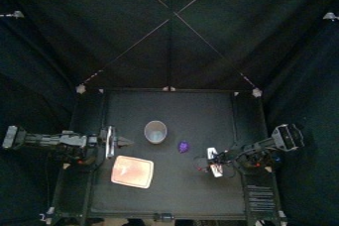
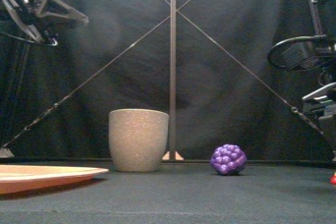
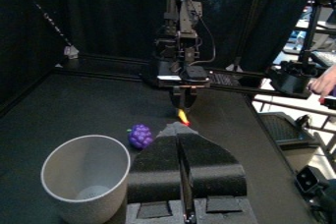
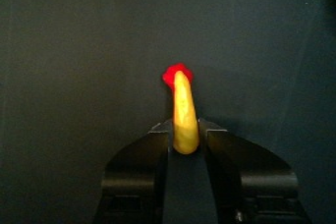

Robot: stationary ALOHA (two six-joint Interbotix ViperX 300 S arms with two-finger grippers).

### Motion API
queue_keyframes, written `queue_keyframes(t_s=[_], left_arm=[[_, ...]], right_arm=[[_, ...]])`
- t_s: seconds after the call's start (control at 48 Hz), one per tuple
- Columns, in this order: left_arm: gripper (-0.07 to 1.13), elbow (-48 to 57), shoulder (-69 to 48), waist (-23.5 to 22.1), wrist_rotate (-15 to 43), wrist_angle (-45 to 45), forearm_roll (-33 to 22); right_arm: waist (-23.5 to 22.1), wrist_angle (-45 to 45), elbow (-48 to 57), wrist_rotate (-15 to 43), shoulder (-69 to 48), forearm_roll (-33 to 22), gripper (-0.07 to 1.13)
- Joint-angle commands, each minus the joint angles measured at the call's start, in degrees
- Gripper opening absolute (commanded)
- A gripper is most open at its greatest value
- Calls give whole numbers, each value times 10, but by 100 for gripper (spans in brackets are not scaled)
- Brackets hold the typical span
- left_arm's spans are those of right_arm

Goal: Pick the shrimp then place it in the grey bowl
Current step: Place shrimp in the grey bowl

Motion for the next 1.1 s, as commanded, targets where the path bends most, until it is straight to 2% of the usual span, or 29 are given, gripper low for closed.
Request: queue_keyframes(t_s=[0.021, 0.292, 0.375, 0.562, 0.792, 0.979, 1.104], left_arm=[[9, -5, 3, 2, 0, -5, 2], [9, -5, 3, 3, 0, -5, 1], [9, -4, 3, 3, 1, -5, 2], [9, -2, 3, 6, 1, -8, 4], [9, -2, 3, 10, 1, -8, 11], [9, -1, 2, 11, 1, -8, 12], [9, -1, 3, 9, 0, -8, 11]], right_arm=[[-1, -3, -11, 0, -7, 1, 51], [-4, -21, -77, -6, -48, -2, 51], [-17, -46, -100, -9, -61, -14, 51], [-84, -158, -139, -4, -58, -76, 51], [-170, -287, -170, -1, -16, -85, 51], [-206, -342, -204, -1, 34, -86, 51], [-214, -373, -226, -1, 70, -85, 51]])
